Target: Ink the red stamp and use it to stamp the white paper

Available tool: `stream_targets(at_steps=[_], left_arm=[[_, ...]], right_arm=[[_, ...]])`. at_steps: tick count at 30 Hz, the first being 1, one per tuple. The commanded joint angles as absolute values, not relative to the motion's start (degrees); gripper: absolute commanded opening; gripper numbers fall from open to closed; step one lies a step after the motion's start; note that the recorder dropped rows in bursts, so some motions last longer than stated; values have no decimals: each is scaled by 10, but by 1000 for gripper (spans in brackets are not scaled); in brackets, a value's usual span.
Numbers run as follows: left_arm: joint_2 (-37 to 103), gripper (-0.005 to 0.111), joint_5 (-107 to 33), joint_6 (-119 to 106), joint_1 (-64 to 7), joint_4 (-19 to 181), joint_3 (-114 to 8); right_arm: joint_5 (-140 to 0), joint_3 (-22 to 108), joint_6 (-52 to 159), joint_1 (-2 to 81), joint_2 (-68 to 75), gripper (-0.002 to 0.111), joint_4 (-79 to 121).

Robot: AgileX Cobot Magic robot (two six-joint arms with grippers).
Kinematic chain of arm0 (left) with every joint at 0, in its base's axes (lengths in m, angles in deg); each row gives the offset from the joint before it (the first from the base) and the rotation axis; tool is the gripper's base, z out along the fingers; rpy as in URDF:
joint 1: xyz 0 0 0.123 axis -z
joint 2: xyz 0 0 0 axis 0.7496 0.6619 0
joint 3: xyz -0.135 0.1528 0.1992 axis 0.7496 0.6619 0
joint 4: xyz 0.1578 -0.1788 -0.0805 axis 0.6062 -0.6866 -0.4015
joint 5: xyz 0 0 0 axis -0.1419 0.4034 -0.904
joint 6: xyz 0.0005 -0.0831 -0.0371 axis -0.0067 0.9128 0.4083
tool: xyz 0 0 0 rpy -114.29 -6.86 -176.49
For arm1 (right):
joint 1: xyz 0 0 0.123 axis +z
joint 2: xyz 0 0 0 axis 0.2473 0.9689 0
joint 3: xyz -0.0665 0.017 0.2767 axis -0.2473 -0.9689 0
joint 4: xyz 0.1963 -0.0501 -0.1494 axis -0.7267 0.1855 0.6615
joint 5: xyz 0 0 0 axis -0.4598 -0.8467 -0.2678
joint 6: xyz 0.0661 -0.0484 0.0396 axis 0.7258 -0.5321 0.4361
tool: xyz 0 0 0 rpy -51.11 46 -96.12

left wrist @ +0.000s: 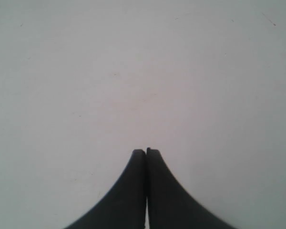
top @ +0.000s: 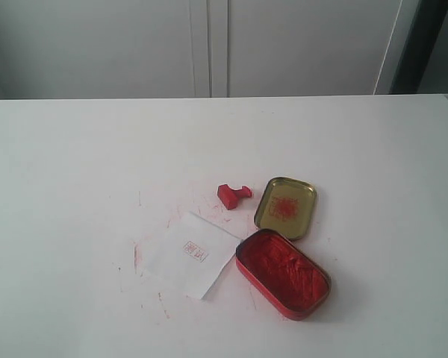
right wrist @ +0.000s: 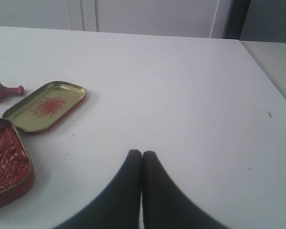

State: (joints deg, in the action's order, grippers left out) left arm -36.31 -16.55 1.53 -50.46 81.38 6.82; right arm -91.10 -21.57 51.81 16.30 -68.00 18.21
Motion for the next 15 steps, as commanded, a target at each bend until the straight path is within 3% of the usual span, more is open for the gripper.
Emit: stream_targets(at_steps=[1, 15], left_arm=[[-365, 0, -166, 17, -499, 812, 72], [-365, 0, -166, 17, -499, 812, 72]], right_arm=[[-902, -219, 521, 165, -683, 0, 177], [-903, -219, 515, 165, -683, 0, 179]])
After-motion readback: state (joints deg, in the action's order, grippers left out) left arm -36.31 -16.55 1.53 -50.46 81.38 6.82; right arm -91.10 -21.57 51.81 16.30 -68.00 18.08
